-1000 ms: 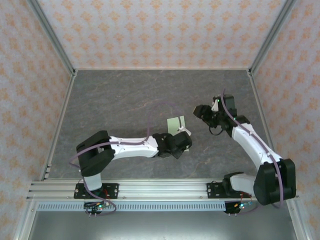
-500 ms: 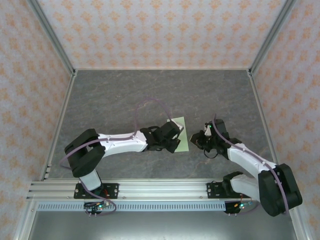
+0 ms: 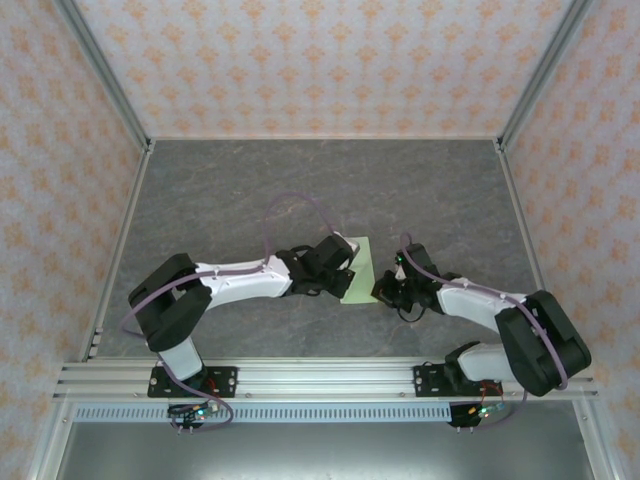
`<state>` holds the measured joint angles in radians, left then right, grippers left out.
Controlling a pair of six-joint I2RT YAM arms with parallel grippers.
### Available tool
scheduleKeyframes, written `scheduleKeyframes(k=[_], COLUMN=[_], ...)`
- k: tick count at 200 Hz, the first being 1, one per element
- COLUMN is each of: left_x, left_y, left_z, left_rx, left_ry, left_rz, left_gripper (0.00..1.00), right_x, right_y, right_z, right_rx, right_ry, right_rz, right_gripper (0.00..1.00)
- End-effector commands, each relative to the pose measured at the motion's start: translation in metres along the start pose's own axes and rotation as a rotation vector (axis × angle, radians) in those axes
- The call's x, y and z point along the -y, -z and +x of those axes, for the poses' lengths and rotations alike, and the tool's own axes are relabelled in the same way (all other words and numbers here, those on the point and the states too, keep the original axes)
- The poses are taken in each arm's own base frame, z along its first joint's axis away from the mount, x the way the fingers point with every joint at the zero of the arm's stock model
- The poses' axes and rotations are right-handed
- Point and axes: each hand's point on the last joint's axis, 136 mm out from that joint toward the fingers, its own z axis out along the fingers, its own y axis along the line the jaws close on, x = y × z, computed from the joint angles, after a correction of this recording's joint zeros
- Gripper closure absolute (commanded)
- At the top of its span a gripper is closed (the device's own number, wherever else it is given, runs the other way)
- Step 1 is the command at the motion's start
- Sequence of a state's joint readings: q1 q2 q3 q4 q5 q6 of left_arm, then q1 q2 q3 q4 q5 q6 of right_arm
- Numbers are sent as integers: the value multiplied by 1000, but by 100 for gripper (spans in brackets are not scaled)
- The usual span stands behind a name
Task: Fold a paper plane with a square sheet of paper (fold left side to right side)
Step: Fold the triangle a second time at the center of the table.
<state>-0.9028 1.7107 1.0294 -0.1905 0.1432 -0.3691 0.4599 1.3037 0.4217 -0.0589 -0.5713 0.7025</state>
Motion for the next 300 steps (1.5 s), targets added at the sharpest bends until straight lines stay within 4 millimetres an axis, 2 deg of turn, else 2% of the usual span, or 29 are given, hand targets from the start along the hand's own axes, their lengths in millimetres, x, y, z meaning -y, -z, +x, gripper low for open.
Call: scheduleKeyframes(k=[1,101,210,300], left_x=[-10,-26,-25,-30], left_y=[-5,-21,-34,-34], left_z=[-3,-4,-5,0], left_rx=[-10,-18,-36,-49], left_ry=[9,35,36,32], left_rz=[-39,-73,-71,-96], left_gripper=[100,100,100,100], right_x=[6,15,16,17], right_y=[1,-2,-2,-1], right_z=[-4,1,1,1], right_rx=[15,-12,-14,-16], right_ry=[15,15,19,22], right_rz=[60,94,101,110], right_gripper=[90,90,90,90])
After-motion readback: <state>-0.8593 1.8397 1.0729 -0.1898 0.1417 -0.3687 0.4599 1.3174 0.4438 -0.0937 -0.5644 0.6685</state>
